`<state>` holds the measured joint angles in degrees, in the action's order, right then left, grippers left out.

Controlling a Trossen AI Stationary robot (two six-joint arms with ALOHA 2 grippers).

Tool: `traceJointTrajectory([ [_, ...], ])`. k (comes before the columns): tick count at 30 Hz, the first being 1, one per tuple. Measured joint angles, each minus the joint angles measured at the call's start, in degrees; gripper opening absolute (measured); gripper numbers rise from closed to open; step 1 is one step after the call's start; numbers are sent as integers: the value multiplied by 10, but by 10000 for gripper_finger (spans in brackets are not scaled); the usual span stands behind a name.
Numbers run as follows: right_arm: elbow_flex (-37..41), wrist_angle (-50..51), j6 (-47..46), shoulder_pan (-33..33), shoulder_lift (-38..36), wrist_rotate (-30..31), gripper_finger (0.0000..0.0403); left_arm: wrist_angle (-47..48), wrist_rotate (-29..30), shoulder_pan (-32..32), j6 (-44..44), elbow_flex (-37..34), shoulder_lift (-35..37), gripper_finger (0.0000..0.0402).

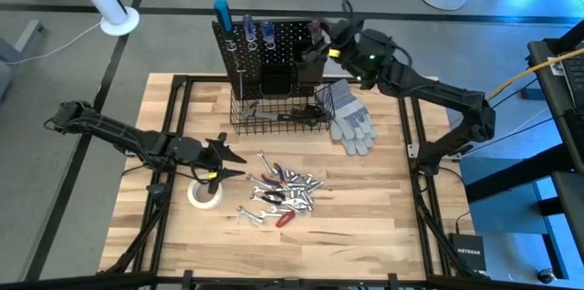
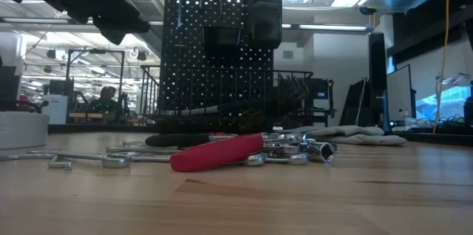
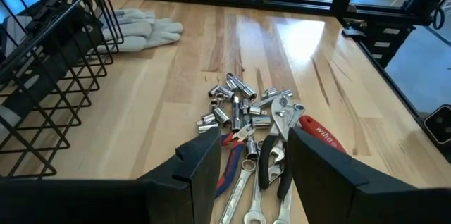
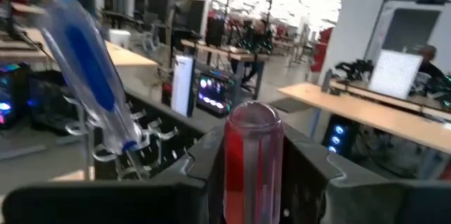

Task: Hang tools onto peg board
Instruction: Put the transparent red screwdriver into the right black bin on the peg board

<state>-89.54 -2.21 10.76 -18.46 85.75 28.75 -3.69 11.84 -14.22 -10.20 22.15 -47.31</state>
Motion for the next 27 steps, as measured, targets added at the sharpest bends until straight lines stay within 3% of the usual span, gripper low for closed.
traceJointTrajectory([
  [13, 1, 25, -30, 1, 23, 93, 111, 0, 0, -4, -14, 0, 0, 155],
  [27, 1, 75, -76, 1, 27, 112, 115, 0, 0, -4, -18, 0, 0, 155],
])
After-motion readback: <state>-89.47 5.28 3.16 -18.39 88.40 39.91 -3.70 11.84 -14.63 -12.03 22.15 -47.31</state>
